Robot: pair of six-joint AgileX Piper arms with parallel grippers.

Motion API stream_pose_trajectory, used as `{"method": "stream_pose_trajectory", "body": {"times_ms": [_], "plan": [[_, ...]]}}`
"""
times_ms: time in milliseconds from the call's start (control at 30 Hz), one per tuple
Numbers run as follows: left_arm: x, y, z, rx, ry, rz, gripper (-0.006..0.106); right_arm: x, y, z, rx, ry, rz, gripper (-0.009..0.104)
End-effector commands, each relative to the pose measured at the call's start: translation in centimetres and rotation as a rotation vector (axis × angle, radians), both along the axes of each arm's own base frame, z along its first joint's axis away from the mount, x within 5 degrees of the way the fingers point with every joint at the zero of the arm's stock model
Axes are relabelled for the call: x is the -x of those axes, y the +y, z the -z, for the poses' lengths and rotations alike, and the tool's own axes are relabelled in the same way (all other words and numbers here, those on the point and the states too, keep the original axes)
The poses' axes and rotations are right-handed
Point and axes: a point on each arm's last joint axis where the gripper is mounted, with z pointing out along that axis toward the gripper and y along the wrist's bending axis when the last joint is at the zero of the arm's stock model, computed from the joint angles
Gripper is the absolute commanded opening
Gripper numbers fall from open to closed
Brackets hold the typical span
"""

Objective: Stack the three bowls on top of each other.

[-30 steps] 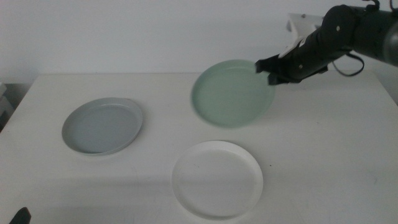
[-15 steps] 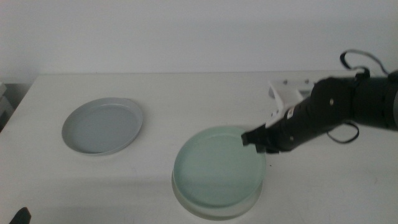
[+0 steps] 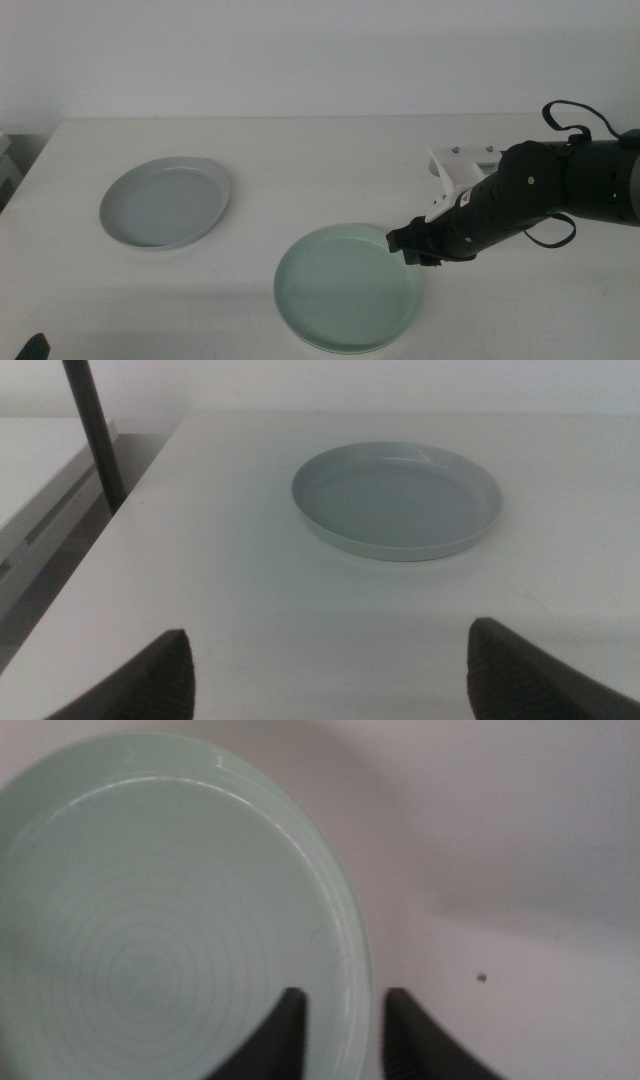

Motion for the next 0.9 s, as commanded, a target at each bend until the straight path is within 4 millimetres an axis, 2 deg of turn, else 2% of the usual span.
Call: {"method": "stream_pose_trajectory", "body": {"times_ms": [0,67,167,433,633,733,867], "plan": [[0.0,-0.1,-0.9,0.013,-0.097,0.008,0.097,0.2,0.0,-3.4,-0.048,-0.100,-0.011,0.034],[0.0,-0.1,-0.9,0.013,-0.097,0.008,0.097,0.8,-0.3,-4.9,-0.050,-0.135,-0.037,0.043],[0.0,-0.1,-0.9,0.013,-0.097,0.008,0.097,2.3,-1.0,-8.4,-0.063,-0.231,-0.093,0.050],[0.0,-0.1,-0.9,0.013,-0.097,0.008,0.097,9.6,-4.4,-17.7,-0.132,-0.477,-0.177,0.053],[0.0,-0.1,-0.9,0.013,-0.097,0.008,0.097,15.4,-7.4,-21.6,-0.144,-0.614,-0.209,0.053],[0.0,-0.1,-0.9,0.013,-0.097,0.008,0.097,18.6,-9.0,-23.1,-0.154,-0.692,-0.222,0.053],[0.0,-0.1,-0.9,0.013,-0.097,0.008,0.097,21.9,-10.7,-24.4,-0.182,-0.795,-0.218,0.053]]}}
